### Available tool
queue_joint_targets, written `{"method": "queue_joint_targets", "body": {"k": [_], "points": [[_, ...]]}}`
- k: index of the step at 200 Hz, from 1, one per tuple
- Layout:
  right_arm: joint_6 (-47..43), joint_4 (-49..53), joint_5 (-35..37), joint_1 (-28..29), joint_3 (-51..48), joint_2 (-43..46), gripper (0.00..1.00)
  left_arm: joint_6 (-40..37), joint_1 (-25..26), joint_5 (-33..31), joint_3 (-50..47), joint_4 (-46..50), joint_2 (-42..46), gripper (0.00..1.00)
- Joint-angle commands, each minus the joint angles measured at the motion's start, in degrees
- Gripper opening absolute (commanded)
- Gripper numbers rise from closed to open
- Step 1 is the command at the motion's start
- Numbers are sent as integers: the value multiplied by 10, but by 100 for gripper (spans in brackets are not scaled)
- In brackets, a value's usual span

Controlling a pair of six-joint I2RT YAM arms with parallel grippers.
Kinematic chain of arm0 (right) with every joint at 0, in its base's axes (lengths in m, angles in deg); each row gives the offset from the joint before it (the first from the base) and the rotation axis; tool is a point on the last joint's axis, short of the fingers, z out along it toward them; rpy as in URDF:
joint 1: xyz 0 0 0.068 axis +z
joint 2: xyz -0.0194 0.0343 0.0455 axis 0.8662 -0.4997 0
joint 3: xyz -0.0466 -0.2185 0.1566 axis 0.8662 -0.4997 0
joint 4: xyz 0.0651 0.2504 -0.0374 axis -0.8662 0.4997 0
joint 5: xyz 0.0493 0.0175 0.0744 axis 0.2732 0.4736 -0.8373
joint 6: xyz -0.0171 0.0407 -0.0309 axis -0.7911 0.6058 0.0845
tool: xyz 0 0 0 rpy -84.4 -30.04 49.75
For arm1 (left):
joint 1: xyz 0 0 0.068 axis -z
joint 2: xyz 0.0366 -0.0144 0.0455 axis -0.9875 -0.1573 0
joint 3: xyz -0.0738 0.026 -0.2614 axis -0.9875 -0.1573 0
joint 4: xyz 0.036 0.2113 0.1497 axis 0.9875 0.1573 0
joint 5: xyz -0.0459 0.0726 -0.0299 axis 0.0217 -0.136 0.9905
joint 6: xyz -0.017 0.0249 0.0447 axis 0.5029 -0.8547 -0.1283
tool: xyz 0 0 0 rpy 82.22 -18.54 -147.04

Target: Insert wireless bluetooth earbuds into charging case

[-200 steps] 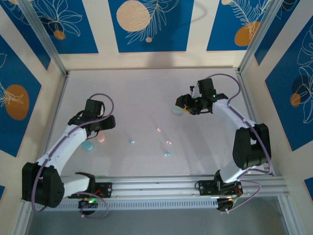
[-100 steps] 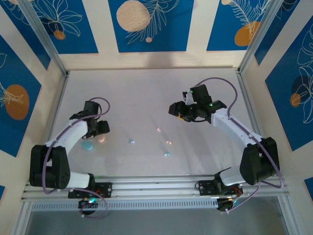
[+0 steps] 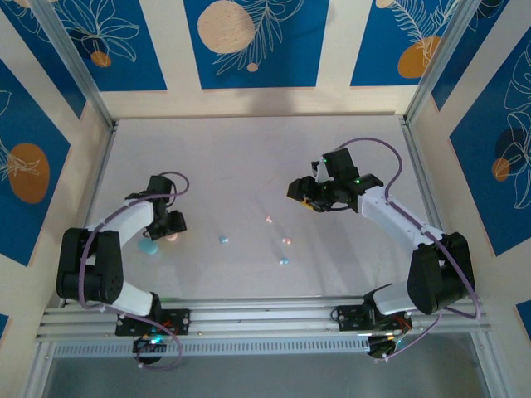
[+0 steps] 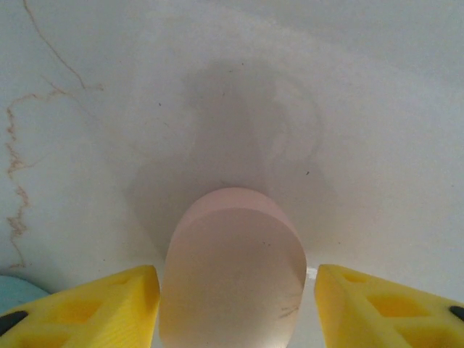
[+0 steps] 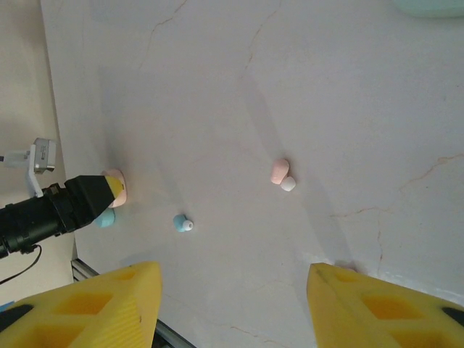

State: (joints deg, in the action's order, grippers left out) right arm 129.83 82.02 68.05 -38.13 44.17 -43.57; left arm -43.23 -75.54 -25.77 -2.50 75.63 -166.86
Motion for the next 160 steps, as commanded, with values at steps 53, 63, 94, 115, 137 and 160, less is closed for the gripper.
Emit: {"method": "queue_joint_targets", "body": {"k": [53, 63, 94, 115, 137, 160], "points": [[8, -1, -14, -2, -8, -1, 57, -4, -7, 29, 1, -8, -23, 47], [7, -2, -15, -3, -9, -1, 57, -7, -7, 37, 2, -9, -24, 44], [9, -5, -22, -9, -14, 3, 57, -27, 1, 95, 11, -17, -12, 32], [16, -13, -34, -18, -21, 8, 57, -39, 19, 166, 17, -43, 20, 30], [22, -21, -52, -27, -28, 18, 57, -65, 51, 214, 27, -77, 67, 30], [31, -22, -73, -38, -31, 36, 56, -111, 78, 303, 31, -130, 119, 28]]}}
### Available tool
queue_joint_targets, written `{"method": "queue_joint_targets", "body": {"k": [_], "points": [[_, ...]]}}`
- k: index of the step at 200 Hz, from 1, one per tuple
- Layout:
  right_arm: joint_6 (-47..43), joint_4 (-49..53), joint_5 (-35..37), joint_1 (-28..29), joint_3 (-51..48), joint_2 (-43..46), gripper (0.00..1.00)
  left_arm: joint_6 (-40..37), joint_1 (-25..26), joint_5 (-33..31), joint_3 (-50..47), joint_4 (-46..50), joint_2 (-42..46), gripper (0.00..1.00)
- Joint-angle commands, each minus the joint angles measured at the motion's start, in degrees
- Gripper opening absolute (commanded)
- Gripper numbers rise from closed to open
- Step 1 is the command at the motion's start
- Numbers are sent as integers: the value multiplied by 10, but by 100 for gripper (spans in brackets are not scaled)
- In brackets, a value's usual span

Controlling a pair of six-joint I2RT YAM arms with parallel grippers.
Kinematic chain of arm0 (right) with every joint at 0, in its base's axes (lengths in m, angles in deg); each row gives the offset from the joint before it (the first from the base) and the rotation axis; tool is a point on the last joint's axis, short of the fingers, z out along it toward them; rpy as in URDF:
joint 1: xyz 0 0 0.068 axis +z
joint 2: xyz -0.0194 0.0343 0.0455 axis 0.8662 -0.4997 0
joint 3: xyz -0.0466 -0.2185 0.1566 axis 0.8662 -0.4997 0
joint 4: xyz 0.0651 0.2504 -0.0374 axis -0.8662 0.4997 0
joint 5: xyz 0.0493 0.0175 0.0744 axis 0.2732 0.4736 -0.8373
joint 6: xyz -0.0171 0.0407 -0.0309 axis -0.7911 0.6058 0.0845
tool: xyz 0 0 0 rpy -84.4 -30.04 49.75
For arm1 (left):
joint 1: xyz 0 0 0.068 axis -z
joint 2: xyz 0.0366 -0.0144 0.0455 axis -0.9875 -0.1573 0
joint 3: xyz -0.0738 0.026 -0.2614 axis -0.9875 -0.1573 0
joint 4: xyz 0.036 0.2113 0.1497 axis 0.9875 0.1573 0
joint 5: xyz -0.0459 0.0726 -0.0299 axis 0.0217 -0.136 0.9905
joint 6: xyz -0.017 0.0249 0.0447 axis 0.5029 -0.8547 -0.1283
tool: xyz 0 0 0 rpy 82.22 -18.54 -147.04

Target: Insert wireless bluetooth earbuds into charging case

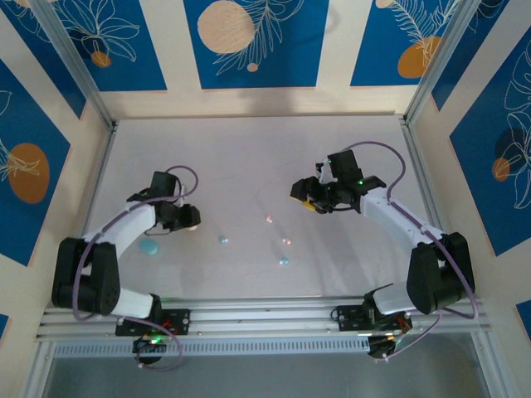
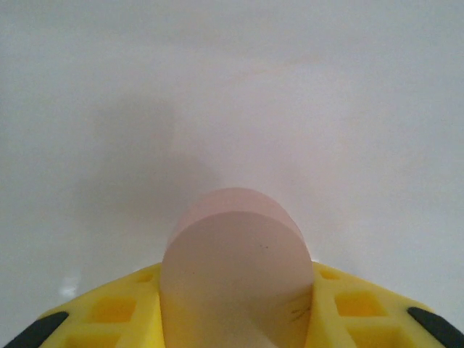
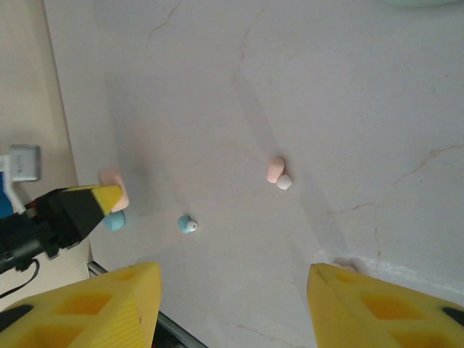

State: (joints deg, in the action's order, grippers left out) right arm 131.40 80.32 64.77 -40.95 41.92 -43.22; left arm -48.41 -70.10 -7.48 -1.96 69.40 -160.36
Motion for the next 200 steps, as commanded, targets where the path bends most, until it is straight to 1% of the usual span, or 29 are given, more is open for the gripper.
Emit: {"method": "queue_joint_targets", "body": {"k": [1, 29, 48, 68, 78, 90, 112, 141, 176, 200], "points": [[16, -5, -42, -10, -9, 34, 56, -62, 25, 124, 26, -70, 56, 28], [27, -8, -75, -21, -7, 63, 55, -152, 74, 197, 23, -118, 112, 26], [37, -5, -99, -22, 2, 82, 55, -239, 112, 233, 31, -106, 135, 28], [41, 2, -127, -15, 17, 93, 53, -328, 154, 242, 59, -49, 142, 29], [39, 13, -133, -9, 29, 97, 53, -373, 173, 236, 75, -15, 139, 30], [35, 27, -138, 6, 44, 97, 52, -406, 192, 220, 93, 15, 134, 30], [29, 41, -151, 34, 66, 94, 51, -436, 216, 196, 122, 47, 126, 30], [26, 39, -169, 77, 87, 81, 50, -458, 246, 163, 139, 50, 129, 30], [28, 30, -184, 124, 109, 54, 50, -458, 260, 145, 148, 36, 133, 29], [28, 20, -192, 145, 116, 34, 50, -453, 262, 148, 149, 26, 137, 29]]}}
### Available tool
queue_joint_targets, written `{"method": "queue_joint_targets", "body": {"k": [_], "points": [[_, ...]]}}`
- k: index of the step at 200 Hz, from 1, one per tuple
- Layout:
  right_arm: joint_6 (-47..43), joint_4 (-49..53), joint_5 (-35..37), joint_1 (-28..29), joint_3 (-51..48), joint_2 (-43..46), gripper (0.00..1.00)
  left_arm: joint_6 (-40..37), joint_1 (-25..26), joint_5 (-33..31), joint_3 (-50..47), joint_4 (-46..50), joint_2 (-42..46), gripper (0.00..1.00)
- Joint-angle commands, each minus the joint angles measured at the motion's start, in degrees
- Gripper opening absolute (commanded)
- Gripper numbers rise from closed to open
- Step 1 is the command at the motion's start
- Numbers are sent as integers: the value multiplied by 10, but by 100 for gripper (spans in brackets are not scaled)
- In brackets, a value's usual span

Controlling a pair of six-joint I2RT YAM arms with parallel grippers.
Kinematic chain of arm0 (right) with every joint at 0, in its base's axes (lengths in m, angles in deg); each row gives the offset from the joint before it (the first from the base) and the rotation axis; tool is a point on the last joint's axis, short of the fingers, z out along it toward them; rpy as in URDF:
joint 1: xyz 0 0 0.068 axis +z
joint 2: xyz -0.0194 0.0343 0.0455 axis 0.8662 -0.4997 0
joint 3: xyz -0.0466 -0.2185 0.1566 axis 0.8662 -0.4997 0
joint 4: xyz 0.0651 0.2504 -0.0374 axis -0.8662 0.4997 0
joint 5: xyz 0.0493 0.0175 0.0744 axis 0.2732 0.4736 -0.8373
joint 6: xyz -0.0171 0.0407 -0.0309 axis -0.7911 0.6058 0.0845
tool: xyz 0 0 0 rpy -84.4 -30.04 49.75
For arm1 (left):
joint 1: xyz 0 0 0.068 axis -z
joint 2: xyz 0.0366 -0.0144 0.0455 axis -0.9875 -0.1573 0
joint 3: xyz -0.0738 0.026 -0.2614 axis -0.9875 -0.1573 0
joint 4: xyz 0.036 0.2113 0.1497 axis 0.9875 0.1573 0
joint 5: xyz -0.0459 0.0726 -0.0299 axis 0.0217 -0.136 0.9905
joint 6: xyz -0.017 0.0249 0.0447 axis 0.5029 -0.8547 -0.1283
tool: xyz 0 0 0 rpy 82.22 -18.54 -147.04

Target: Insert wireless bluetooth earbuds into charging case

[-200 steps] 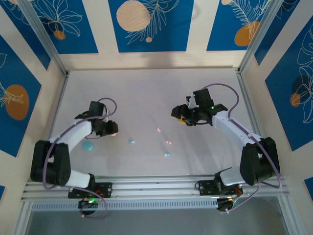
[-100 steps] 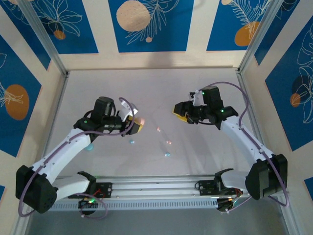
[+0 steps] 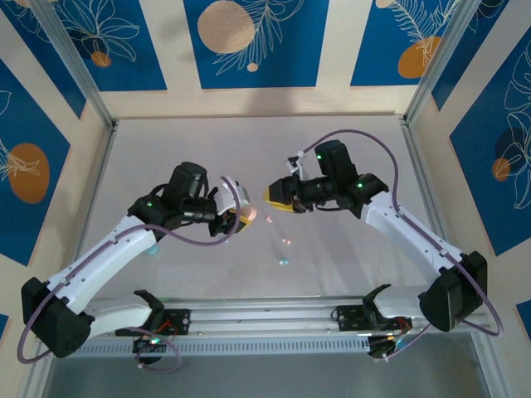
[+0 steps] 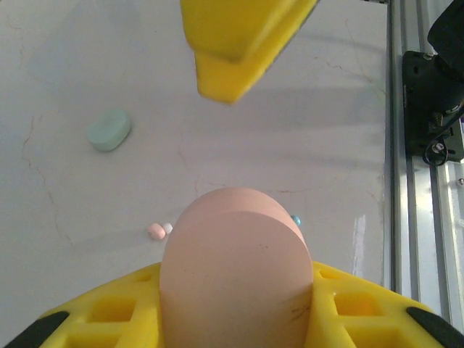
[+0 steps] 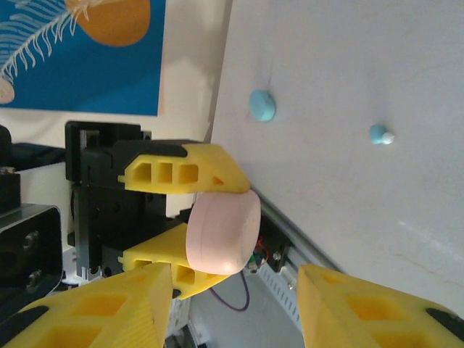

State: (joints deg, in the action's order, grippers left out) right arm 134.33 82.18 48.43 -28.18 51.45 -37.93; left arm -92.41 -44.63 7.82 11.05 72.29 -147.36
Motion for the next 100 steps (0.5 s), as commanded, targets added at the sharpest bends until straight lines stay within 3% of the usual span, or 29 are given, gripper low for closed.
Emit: {"method": "queue_joint_targets", "body": {"k": [1, 100], "points": [[-1, 2, -29, 18, 21, -19, 50, -12, 7, -5, 19, -3, 7, 29], [-3, 10, -43, 65, 66, -85, 50, -13, 15, -11, 18, -6, 10, 31]]}}
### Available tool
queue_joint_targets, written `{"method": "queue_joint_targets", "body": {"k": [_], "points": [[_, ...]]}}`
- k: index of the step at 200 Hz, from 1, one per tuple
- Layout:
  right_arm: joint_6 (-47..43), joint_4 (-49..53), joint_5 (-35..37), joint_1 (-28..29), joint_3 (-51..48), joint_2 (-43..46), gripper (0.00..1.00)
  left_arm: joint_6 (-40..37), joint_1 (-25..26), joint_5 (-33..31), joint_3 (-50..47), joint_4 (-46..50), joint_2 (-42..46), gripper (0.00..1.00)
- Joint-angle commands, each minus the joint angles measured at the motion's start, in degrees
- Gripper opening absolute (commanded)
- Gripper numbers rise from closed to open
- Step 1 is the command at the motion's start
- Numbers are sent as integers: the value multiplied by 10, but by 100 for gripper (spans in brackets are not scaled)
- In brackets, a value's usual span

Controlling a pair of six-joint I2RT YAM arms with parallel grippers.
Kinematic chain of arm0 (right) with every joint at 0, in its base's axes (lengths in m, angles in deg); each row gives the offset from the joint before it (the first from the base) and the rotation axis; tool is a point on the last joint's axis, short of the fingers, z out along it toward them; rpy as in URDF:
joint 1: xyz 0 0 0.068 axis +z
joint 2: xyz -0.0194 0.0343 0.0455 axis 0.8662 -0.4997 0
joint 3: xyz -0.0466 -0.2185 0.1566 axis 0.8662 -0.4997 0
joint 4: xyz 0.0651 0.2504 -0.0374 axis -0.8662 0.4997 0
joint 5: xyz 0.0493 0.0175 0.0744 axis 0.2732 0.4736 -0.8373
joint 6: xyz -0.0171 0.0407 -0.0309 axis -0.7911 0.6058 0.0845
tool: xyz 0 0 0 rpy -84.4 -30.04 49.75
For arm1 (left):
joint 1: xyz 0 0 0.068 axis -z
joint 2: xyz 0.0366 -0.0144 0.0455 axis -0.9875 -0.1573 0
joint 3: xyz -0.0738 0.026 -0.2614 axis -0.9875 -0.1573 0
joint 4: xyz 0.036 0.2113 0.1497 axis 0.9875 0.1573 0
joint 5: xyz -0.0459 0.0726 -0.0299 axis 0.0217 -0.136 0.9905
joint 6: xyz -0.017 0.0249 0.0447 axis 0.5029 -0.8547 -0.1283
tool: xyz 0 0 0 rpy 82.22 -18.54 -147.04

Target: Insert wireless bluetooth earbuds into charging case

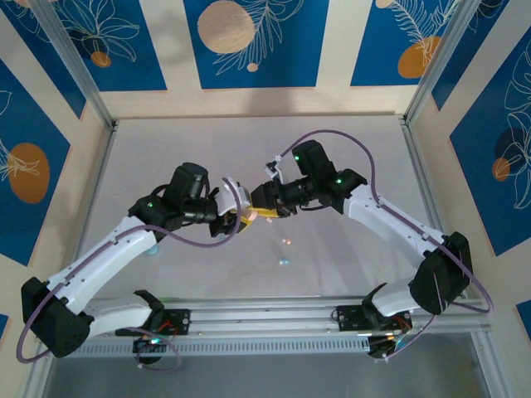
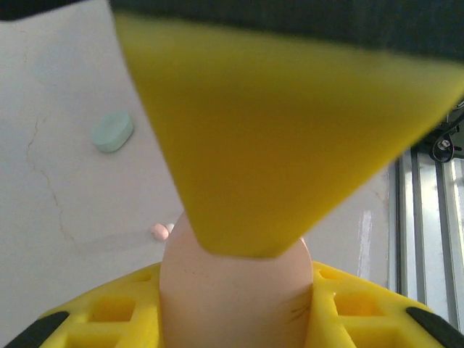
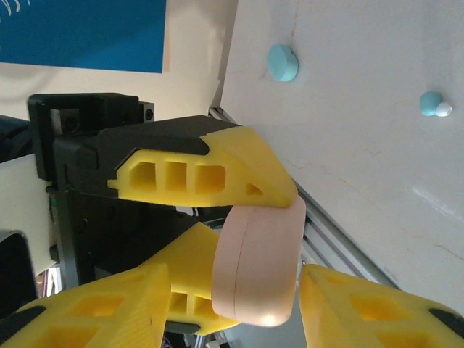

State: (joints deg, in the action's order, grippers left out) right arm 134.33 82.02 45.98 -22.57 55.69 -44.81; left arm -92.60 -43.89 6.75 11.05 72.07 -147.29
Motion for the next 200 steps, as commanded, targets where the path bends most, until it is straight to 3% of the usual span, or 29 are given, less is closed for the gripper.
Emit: {"method": "queue_joint_targets", "body": {"k": [1, 25, 75, 105, 145, 164, 200], "points": [[-3, 11, -19, 9, 23, -16, 50, -11, 7, 0, 18, -4, 9, 31], [-14, 34, -12, 11, 35, -25, 45, -13, 8, -5, 17, -3, 9, 31], [-28, 58, -4, 10, 46, -35, 25, -15, 9, -22, 16, -5, 11, 36], [-18, 34, -13, 1, 36, -22, 19, -10, 9, -38, 1, -34, 25, 58], [68, -139, -89, -43, -45, 22, 17, 13, 7, -62, -81, -150, 93, 81], [141, -258, -137, -69, -94, 38, 16, 51, -7, -66, -135, -235, 127, 83], [272, -448, -194, -99, -149, 41, 16, 181, -48, 8, -214, -427, 150, 83]]}}
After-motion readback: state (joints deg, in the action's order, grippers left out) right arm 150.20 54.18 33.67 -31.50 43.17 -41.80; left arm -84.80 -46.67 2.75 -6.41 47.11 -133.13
